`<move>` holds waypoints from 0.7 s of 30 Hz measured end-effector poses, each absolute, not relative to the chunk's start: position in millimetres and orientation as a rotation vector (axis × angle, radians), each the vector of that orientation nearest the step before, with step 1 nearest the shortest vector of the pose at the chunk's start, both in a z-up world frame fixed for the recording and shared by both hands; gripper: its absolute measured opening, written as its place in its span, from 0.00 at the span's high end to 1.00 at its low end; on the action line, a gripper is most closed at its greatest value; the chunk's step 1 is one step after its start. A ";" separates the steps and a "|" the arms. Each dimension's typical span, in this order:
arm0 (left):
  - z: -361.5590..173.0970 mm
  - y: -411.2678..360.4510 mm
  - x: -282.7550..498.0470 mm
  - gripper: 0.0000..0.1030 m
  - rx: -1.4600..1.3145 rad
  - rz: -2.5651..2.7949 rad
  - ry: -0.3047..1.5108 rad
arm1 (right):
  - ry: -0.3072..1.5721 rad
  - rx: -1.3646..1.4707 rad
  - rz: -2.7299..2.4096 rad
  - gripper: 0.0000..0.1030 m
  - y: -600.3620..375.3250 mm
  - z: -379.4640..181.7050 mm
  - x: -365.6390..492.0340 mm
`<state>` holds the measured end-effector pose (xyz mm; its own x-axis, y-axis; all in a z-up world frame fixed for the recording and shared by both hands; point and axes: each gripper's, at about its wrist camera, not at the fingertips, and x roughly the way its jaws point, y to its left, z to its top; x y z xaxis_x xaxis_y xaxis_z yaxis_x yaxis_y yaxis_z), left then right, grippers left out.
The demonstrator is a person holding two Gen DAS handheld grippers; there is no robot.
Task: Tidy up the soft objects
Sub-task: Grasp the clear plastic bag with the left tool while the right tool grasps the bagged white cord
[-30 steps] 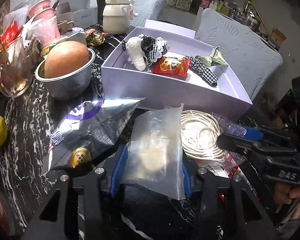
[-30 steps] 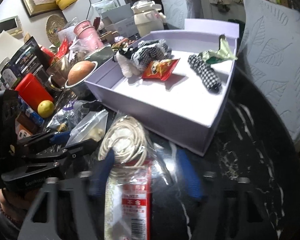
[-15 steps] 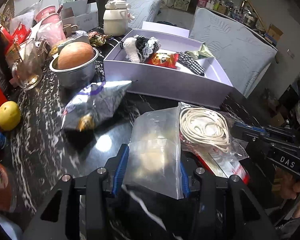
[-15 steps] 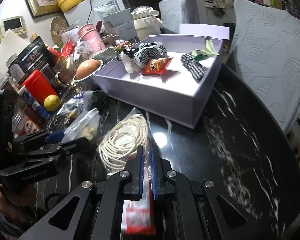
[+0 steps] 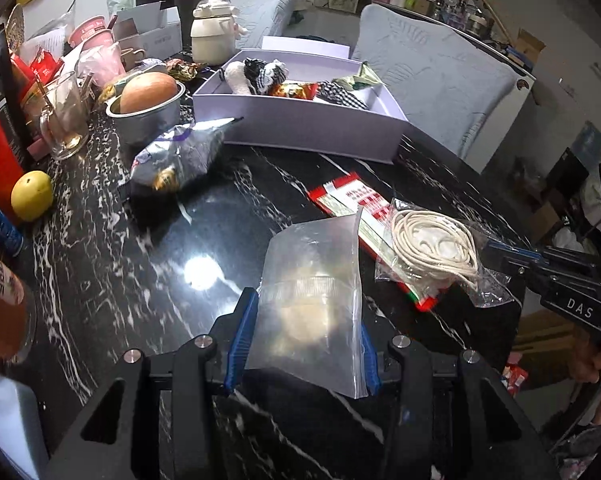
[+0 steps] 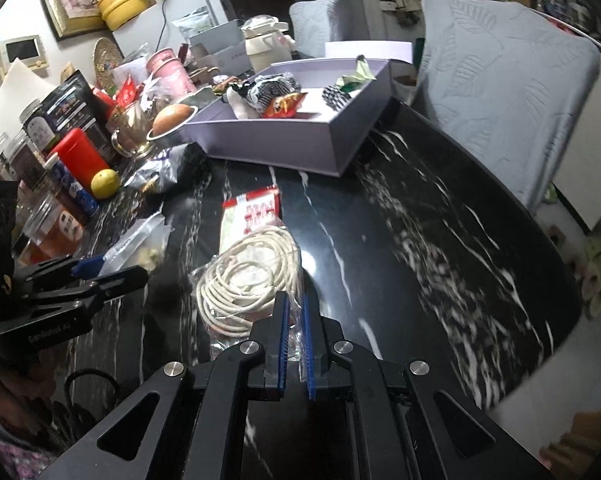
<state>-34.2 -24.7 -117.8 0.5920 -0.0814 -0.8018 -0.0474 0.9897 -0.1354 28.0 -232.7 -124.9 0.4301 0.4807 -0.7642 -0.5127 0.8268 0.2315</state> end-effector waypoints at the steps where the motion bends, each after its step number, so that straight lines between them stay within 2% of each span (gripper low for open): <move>1: -118.2 -25.5 -36.1 0.56 -0.146 -0.022 0.938 | 0.938 -0.041 0.615 0.92 -234.0 -124.9 25.5; 3: -120.2 -26.7 -38.6 0.56 -0.145 -0.028 0.943 | 0.929 -0.060 0.603 0.87 -233.7 -124.9 21.3; 4: -121.6 -26.7 -38.8 0.56 -0.146 -0.029 0.945 | 0.927 -0.067 0.597 0.68 -233.5 -125.5 20.0; 5: -123.7 -26.5 -38.2 0.56 -0.148 -0.032 0.950 | 0.925 -0.070 0.591 0.42 -233.0 -125.6 19.8; 6: -125.8 -25.5 -37.2 0.56 -0.150 -0.033 0.955 | 0.919 -0.068 0.589 0.33 -231.9 -125.2 19.8; 8: -129.5 -24.3 -35.4 0.56 -0.154 -0.037 0.965 | 0.907 -0.061 0.607 0.32 -229.8 -123.8 19.6; 10: -132.7 -22.8 -34.0 0.56 -0.158 -0.038 0.972 | 0.912 -0.081 0.611 0.24 -224.1 -124.9 20.8; 13: -135.4 -20.0 -33.7 0.56 -0.161 -0.036 0.970 | 0.916 -0.134 0.621 0.21 -212.0 -127.5 23.2; 15: -136.2 -18.7 -32.9 0.56 -0.160 -0.040 0.971 | 0.924 -0.171 0.626 0.12 -202.6 -130.4 25.3; 21: -139.6 -17.2 -28.8 0.56 -0.159 -0.040 0.974 | 0.949 -0.182 0.661 0.12 -189.5 -136.9 27.9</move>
